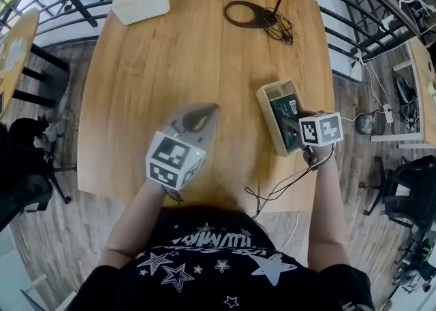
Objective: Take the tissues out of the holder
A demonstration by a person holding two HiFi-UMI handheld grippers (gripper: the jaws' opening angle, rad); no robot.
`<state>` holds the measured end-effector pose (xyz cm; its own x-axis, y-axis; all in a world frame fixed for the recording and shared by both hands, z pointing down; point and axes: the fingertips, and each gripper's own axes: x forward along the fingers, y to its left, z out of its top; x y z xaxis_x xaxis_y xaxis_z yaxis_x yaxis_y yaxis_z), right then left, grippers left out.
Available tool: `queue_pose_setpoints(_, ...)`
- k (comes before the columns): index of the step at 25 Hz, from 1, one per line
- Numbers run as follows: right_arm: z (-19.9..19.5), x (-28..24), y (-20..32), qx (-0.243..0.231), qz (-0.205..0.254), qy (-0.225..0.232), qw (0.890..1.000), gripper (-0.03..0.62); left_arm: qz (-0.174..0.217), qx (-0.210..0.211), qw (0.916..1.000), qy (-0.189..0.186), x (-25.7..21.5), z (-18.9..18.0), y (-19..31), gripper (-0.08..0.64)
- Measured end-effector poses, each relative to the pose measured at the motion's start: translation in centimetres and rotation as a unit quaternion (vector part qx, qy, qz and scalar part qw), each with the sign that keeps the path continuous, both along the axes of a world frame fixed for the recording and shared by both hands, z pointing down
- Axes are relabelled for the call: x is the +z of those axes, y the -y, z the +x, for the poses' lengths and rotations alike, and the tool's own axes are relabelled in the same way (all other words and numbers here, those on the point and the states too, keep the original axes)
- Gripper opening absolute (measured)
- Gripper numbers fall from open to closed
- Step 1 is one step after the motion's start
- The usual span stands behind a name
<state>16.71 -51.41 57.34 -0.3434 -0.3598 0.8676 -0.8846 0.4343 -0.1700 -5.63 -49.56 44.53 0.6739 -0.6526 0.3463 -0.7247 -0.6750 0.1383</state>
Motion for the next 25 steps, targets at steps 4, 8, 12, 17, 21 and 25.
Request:
queue_pose_setpoints(4, 0.4, -1.8, -0.4, 0.003, 0.037, 0.021, 0.999, 0.235, 0.004, -0.015, 0.9999, -0.001, -0.3, 0.1, -0.4, 0.014)
queue_pose_setpoints(8, 0.6, -4.1, -0.4, -0.001, 0.079, 0.035, 0.996, 0.235, 0.010, -0.032, 0.9994, -0.005, -0.3, 0.2, -0.5, 0.014)
queue_pose_setpoints(12, 1.9, -5.7, -0.3, 0.018, 0.109, 0.077, 0.991, 0.235, 0.016, -0.044, 0.9988, -0.011, -0.8, 0.9, -1.4, 0.014)
queue_pose_setpoints(17, 3.0, -9.1, -0.9, 0.062, 0.137, 0.174, 0.973, 0.235, 0.023, -0.050, 0.9984, -0.013, -1.5, 1.2, -2.9, 0.014)
queue_pose_setpoints(21, 3.1, -11.5, -2.2, 0.083, 0.161, 0.218, 0.959, 0.235, 0.025, -0.045, 0.9986, -0.018, -1.9, 1.4, -3.8, 0.014)
queue_pose_setpoints(25, 2.4, -13.7, -4.1, 0.089, 0.177, 0.268, 0.943, 0.235, 0.035, -0.044, 0.9983, -0.019, -2.6, 1.2, -4.9, 0.014)
